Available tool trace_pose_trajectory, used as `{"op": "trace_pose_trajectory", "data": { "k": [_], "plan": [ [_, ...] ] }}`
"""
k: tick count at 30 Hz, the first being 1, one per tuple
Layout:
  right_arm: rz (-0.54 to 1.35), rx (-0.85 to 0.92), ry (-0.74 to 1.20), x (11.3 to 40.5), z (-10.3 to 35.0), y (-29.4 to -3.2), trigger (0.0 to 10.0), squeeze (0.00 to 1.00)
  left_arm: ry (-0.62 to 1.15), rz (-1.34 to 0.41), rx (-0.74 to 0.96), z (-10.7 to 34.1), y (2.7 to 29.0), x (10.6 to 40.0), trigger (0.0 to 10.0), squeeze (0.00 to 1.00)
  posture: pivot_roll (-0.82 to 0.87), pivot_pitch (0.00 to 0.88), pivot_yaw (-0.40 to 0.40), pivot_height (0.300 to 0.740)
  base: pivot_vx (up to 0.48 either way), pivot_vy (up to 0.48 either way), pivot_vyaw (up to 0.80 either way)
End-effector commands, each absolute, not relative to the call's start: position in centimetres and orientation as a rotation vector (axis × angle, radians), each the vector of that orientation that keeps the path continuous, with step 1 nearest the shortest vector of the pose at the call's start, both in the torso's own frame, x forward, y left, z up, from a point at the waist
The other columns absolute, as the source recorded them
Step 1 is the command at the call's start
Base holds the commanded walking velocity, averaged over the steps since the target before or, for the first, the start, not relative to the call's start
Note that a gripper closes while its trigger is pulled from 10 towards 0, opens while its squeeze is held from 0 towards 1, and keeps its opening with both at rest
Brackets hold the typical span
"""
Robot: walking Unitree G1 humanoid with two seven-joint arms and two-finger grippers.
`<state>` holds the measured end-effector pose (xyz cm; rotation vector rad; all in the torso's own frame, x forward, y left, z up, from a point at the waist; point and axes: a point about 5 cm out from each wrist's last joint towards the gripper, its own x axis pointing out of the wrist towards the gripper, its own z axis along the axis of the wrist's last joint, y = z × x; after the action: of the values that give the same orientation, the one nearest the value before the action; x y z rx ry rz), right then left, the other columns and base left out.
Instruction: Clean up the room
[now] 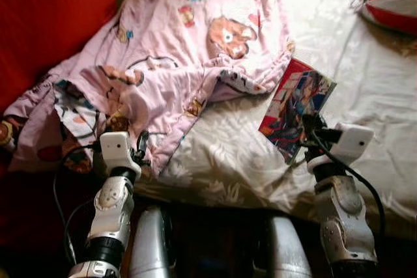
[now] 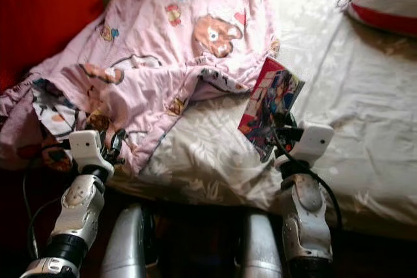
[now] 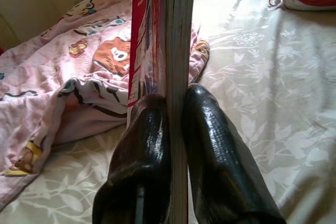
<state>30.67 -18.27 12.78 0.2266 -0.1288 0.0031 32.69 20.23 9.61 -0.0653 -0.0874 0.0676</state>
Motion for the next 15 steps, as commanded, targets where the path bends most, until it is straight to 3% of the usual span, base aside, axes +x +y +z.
{"op": "trace_pose_trajectory", "data": {
  "k": [1, 10, 15],
  "plan": [
    [0.013, 0.214, -0.174, 31.0, 13.5, -18.3, 10.0, 0.00, -0.055, 0.104, -0.075, 8.8, 21.2, 32.4, 10.0, 0.00, 0.02, 0.111, -0.009, 0.655, 0.000, 0.000, 0.00],
    [0.029, 0.205, -0.155, 31.8, 12.8, -18.0, 10.0, 0.00, 0.079, 0.133, -0.084, 6.3, 22.8, 31.8, 10.0, 0.00, 0.02, 0.009, 0.006, 0.715, 0.000, 0.000, 0.00],
    [0.067, 0.172, -0.152, 32.3, 12.5, -17.7, 10.0, 0.00, 0.212, 0.155, -0.080, 3.9, 23.9, 30.4, 10.0, 0.00, 0.01, 0.000, 0.012, 0.740, 0.000, 0.000, 0.00]
  ]
}}
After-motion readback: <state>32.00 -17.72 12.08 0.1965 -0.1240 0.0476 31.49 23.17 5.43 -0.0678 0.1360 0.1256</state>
